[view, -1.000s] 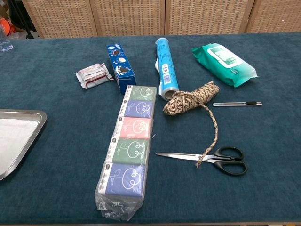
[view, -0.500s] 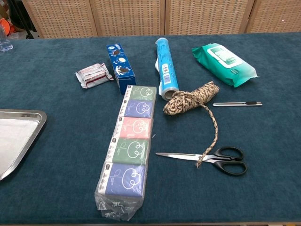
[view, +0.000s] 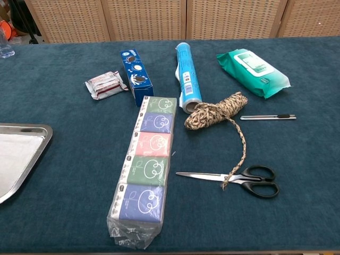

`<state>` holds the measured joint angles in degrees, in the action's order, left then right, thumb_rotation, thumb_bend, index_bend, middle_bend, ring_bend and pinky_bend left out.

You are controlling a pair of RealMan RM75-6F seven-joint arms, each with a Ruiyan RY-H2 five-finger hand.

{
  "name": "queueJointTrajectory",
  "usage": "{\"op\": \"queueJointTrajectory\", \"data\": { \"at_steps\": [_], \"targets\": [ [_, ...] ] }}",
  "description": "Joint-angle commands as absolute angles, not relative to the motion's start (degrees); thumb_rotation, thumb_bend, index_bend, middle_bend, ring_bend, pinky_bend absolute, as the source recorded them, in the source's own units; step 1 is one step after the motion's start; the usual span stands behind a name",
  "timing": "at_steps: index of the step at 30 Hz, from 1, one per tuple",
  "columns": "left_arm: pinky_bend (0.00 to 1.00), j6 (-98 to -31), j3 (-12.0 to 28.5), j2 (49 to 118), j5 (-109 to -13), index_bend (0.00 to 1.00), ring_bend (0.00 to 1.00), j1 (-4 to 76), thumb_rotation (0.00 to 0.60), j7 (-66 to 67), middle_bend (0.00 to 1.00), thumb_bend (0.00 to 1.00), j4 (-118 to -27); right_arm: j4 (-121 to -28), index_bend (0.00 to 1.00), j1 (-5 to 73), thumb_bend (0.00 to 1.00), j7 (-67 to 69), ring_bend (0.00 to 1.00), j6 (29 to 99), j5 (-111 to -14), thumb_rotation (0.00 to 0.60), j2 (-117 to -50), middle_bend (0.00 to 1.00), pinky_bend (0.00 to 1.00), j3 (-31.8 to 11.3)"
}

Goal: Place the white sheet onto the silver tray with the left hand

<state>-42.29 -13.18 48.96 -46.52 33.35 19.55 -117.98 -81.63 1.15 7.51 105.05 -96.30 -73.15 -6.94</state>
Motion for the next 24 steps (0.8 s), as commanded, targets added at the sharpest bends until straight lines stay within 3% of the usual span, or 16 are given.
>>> {"op": "queueJointTrajectory", "data": {
  "at_steps": [1,24],
  "targets": [
    [0.00,-42.38,-13.43,49.52,-45.93,0.17,0.00,33.63,0.504,19.79,0.00,0.12,-117.54,-81.65,0.21,1.11,0.05,7.51,0.00,105.17,-96.38,0.600,-73.13,0.00,0.00,-6.91],
    [0.00,-44.59,-14.04,51.66,-44.16,0.17,0.00,34.43,0.502,20.14,0.00,0.12,-116.60,-81.71,0.21,1.06,0.05,7.50,0.00,105.27,-96.44,0.600,-73.11,0.00,0.00,-6.91]
  ]
}}
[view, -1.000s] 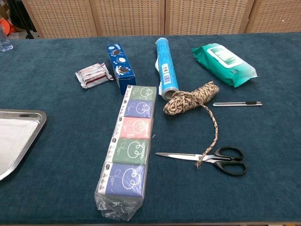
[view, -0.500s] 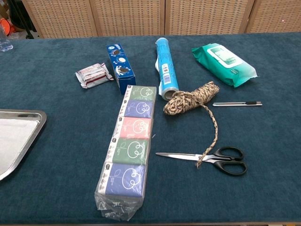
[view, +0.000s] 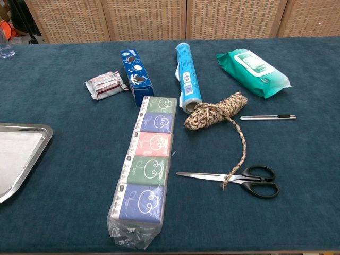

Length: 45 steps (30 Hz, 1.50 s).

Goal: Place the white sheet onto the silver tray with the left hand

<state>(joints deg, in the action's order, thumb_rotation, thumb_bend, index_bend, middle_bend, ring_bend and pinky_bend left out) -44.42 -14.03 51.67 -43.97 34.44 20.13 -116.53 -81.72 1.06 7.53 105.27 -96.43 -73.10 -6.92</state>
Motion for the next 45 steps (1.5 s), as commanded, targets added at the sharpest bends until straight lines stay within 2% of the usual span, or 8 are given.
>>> {"op": "queueJointTrajectory", "data": {
  "at_steps": [1,14,24,29,31,36,38,45],
  "targets": [
    [0.00,-44.69,-14.03,51.65,-44.29,0.17,0.00,34.41,0.501,20.07,0.00,0.12,-116.66,-81.72,0.21,1.06,0.05,7.49,0.00,105.27,-96.45,0.600,-73.11,0.00,0.00,-6.91],
    [0.00,-46.01,-12.89,49.51,-47.32,0.17,0.00,33.86,0.502,17.69,0.00,0.12,-118.79,-81.71,0.21,0.99,0.05,7.55,0.00,105.46,-96.39,0.600,-73.12,0.00,0.00,-7.01],
    [0.00,-51.56,-10.05,46.66,-54.55,0.17,0.00,30.89,0.500,13.74,0.00,0.11,-120.85,-81.71,0.21,1.03,0.05,7.70,0.00,105.26,-96.31,0.600,-73.09,0.00,0.00,-6.98],
    [0.00,-62.33,-7.49,50.23,-61.92,0.11,0.00,25.13,0.494,9.70,0.00,0.10,-118.41,-81.72,0.21,1.10,0.05,8.04,0.00,104.92,-95.99,0.600,-72.98,0.00,0.00,-7.03],
    [0.00,-67.42,-6.44,52.67,-65.54,0.06,0.00,22.22,0.485,6.96,0.00,0.10,-116.75,-81.74,0.21,1.17,0.05,8.29,0.00,104.70,-95.85,0.600,-72.96,0.00,0.00,-7.05],
    [0.00,-80.49,-4.41,60.31,-75.09,0.03,0.00,15.05,0.459,0.22,0.00,0.10,-110.47,-81.64,0.21,1.62,0.05,8.77,0.00,103.41,-95.37,0.600,-72.97,0.00,0.00,-6.97],
    [0.00,-83.97,-4.07,62.96,-77.73,0.03,0.00,13.05,0.453,-0.93,0.00,0.10,-107.72,-81.70,0.21,1.79,0.05,9.06,0.00,102.92,-95.41,0.600,-72.95,0.00,0.00,-6.79],
    [0.00,-88.57,-2.96,67.17,-80.12,0.03,0.00,9.96,0.449,-2.05,0.00,0.09,-102.35,-81.82,0.21,2.20,0.05,9.33,0.00,101.88,-95.51,0.600,-73.05,0.00,0.00,-6.40]
  ]
}}
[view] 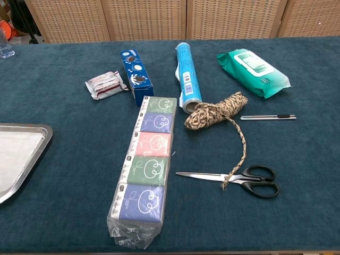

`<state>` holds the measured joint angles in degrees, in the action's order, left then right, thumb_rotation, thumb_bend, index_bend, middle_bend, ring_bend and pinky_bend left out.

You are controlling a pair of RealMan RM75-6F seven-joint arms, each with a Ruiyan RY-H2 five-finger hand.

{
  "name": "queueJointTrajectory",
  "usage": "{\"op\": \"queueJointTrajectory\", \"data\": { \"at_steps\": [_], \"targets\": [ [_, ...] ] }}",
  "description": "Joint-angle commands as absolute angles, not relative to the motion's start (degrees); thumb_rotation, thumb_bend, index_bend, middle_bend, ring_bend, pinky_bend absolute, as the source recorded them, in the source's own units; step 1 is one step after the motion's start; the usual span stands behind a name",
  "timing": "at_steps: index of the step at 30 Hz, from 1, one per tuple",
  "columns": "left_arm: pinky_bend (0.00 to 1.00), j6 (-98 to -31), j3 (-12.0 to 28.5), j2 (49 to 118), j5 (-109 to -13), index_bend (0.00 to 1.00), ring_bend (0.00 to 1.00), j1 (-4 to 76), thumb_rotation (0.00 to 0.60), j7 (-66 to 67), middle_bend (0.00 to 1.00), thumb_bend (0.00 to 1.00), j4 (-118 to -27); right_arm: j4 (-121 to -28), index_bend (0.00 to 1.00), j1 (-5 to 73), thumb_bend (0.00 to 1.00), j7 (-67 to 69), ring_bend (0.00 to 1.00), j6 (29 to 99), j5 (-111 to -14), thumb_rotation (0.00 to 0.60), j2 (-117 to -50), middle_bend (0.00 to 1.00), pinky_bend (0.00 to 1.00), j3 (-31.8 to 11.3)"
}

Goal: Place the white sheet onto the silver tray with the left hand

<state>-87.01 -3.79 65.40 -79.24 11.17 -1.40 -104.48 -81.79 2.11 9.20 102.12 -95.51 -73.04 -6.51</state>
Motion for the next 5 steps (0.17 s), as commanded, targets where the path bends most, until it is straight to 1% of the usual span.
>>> {"op": "queueJointTrajectory", "data": {
  "at_steps": [1,5],
  "targets": [
    [0.00,-88.91,-2.80,67.64,-80.15,0.03,0.00,9.68,0.449,-1.94,0.00,0.09,-101.69,-81.82,0.21,2.26,0.05,9.39,0.00,101.72,-95.49,0.600,-73.05,0.00,0.00,-6.36],
    [0.00,-90.06,-2.18,70.51,-80.03,0.03,0.00,8.25,0.445,-1.08,0.00,0.09,-97.54,-81.82,0.21,2.39,0.05,9.44,0.00,101.17,-95.09,0.600,-72.98,0.00,0.00,-6.36]
  ]
}}
